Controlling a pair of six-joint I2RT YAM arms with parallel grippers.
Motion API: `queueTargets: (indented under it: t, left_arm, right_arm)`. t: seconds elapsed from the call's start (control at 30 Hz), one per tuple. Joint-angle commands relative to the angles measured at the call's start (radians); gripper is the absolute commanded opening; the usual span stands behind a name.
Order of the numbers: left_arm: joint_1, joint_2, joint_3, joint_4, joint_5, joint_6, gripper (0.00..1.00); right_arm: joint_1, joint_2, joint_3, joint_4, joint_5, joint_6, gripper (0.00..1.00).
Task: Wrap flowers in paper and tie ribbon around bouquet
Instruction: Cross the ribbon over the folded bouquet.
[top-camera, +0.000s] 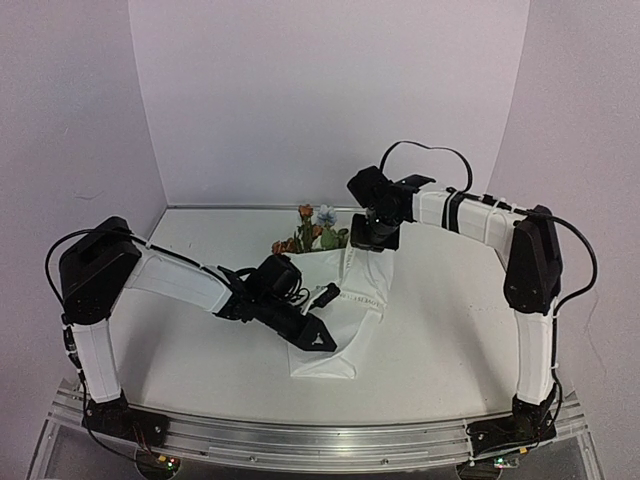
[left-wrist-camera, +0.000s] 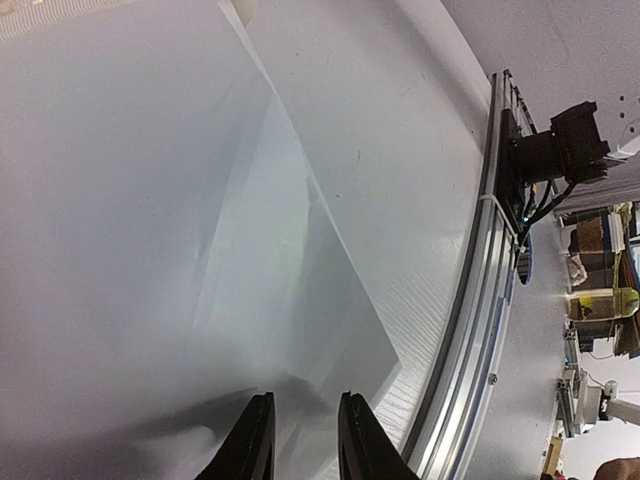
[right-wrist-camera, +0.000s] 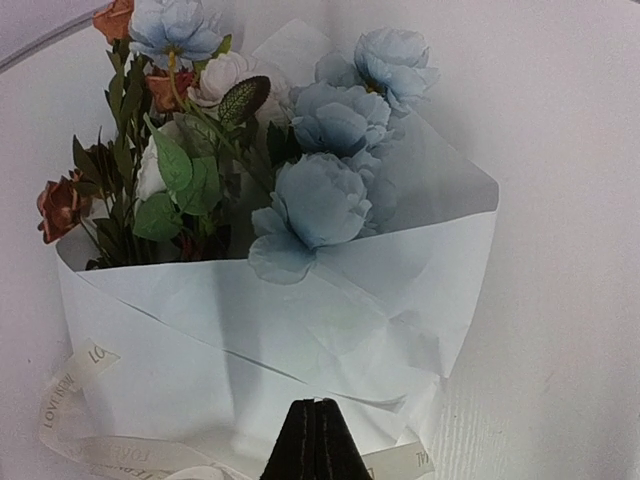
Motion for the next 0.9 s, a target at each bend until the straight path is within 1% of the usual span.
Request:
queueTargets:
  t: [0.0,0.07,0.2,0.43,0.57,0.87]
  left_arm:
    - [-0.010,0.032,0.039,0.058,-0.022,-0.007,0.24]
    - [-0.016,0.041,0.040,0.055,-0.035,-0.009,0.24]
    - [-0.025,0.063,0.044,0.049,-0.052,-0.010,0.24]
    - [-0.025,0.068,0.040,0.051,-0.070,-0.016,0.23]
    - [-0.025,0.070,0.042,0.051,-0.069,-0.016,0.23]
    - [-0.025,0.072,0.046,0.050,-0.069,-0.014,0.22]
  right_arm:
    - [-0.002,-0.058,0.044,-0.019,0.003,0.128,0.00]
    - [-0.002,-0.057,0.055,-0.018,0.014,0.147,0.00]
    - [-0.003,-0.037,0.086,0.019,-0.016,0.157,0.00]
    - [-0.005,0.004,0.100,0.079,0.003,0.092,0.00]
    - [-0.007,0.017,0.056,0.079,0.050,0.087,0.00]
    - [-0.007,0.002,-0.084,0.118,0.054,0.064,0.00]
